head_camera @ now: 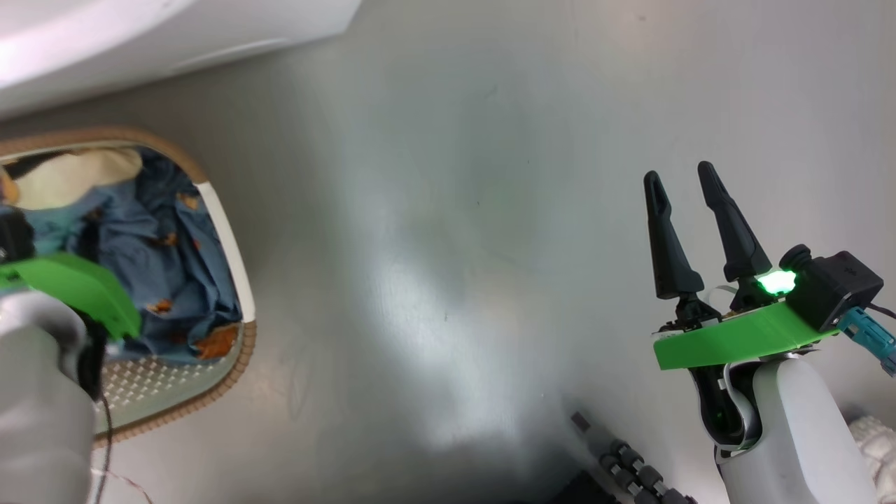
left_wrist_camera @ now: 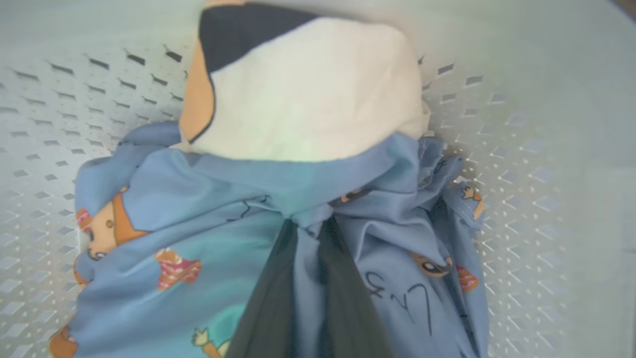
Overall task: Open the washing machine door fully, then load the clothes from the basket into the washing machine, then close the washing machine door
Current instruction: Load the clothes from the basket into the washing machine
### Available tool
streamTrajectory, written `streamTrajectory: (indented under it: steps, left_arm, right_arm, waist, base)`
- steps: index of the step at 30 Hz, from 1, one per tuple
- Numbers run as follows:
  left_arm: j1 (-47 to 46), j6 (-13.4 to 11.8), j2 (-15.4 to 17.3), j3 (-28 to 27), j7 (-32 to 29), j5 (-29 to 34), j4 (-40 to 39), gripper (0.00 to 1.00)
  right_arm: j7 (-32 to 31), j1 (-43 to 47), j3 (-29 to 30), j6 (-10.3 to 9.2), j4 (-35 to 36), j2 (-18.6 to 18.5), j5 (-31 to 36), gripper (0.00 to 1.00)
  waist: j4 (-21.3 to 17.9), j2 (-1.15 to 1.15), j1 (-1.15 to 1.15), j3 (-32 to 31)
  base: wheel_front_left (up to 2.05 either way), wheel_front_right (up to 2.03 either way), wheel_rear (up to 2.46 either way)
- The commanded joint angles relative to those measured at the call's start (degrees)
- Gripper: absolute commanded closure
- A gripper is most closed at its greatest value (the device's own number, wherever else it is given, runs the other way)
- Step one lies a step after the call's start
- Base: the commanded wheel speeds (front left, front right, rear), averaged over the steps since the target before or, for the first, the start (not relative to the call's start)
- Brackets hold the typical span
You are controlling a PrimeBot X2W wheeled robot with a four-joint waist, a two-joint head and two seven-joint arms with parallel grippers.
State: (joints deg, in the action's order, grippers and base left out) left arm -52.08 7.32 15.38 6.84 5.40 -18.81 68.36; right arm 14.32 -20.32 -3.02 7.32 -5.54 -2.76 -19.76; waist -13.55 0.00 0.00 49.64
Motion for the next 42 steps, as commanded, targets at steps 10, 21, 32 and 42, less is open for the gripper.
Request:
streamTrajectory:
  steps: [10, 21, 32, 42]
  left_arm:
    - [11.9, 0.2, -0.8, 1.0, 8.5, -5.8, -4.4, 1.00]
    - [21.7, 0.1, -2.3, -0.9, 9.6, -8.3, -17.5, 1.00]
    - [33.6, -0.5, -5.5, -8.0, 9.6, -4.6, -33.8, 1.00]
    - [41.5, -0.4, -9.0, -12.9, 9.6, -0.8, -47.2, 1.00]
  right_arm:
    - [0.7, 2.1, -0.3, 0.17, -0.4, -0.1, 2.1, 0.00]
    - [0.7, 4.4, 0.3, 0.17, -2.0, -0.1, 3.7, 0.00]
    - [0.7, 6.0, -0.7, 0.17, -3.7, -0.1, 3.7, 0.00]
    - [0.7, 7.9, -0.6, 0.17, -4.8, -0.1, 4.0, 0.00]
  waist:
    - [3.4, 0.00, 0.00, -10.7]
    - [5.6, 0.00, 0.00, -19.9]
    - [6.7, 0.00, 0.00, -28.2]
    - [7.9, 0.00, 0.00, -34.1]
  base:
    - [0.00, 0.00, 0.00]
    - [0.00, 0.00, 0.00]
    - [0.00, 0.00, 0.00]
    - [0.00, 0.00, 0.00]
